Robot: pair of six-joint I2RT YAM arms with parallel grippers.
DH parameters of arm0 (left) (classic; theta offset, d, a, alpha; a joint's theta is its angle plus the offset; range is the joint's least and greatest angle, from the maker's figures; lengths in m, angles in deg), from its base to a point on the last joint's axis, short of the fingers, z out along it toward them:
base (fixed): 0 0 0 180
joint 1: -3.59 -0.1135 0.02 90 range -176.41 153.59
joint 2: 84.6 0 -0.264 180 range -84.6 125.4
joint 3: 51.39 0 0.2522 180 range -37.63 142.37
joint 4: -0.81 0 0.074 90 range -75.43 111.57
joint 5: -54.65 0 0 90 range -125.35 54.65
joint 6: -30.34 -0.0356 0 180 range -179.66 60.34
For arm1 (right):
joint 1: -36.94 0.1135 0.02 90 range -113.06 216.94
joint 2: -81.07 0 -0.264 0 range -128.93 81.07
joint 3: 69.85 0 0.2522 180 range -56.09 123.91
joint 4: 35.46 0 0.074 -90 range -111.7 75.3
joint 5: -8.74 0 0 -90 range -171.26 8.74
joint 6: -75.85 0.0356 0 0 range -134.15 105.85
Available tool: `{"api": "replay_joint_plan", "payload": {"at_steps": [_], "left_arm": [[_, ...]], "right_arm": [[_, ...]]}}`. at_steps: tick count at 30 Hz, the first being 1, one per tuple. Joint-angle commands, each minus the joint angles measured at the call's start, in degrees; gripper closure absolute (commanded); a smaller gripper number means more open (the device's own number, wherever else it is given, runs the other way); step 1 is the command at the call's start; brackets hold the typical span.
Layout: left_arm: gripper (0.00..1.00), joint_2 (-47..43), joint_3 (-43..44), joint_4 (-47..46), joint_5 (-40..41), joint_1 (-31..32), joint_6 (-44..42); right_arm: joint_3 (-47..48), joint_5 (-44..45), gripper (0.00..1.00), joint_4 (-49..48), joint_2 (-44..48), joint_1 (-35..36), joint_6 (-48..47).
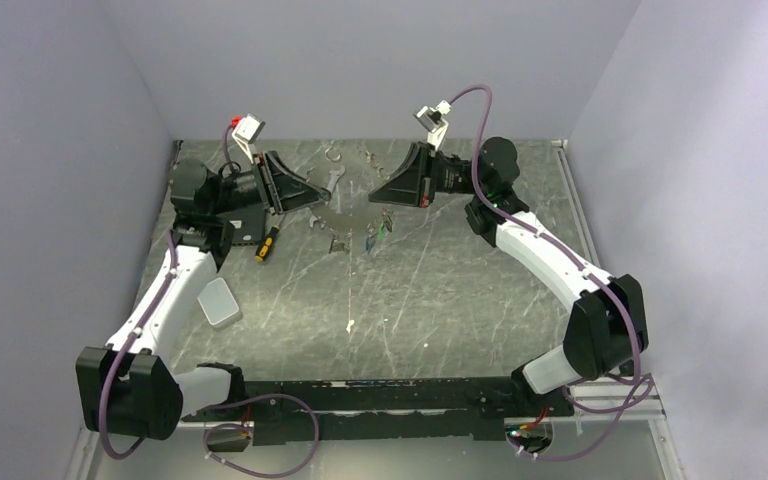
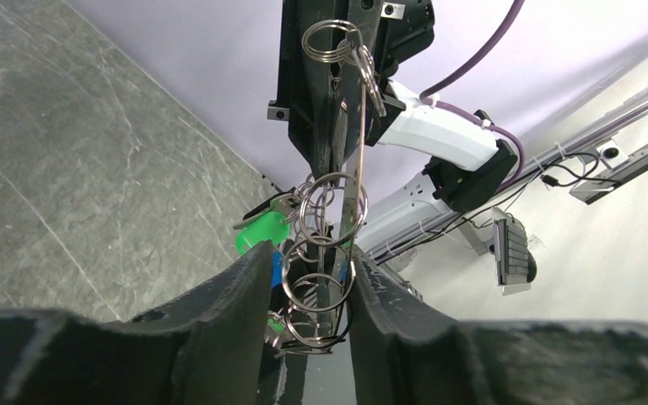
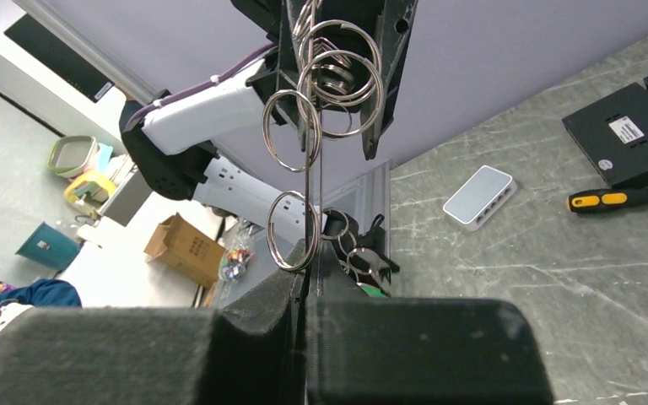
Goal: Remove the keys from the keyring
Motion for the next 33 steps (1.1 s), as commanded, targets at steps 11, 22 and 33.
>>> {"api": "replay_joint_plan", "payload": {"at_steps": [11,22,33], "left_arm": [[1.00,-0.32,2.42,7.60,-0.86,0.43,-5.94],[1.00,0.60,3.72,14.24,-2.50,0.49,-9.99],[1.00,3.67,3.19,14.52,-2.96,0.58,-8.24]], "right_arm": [[1.09,-1.18,0.69,7.12,2.38,-0.06,-10.12],[12.75,4.48,0.16,56.11,6.33,-2.84,-52.87],[16.45,12.96,0.11,66.68,9.31,4.48,-69.73]]}}
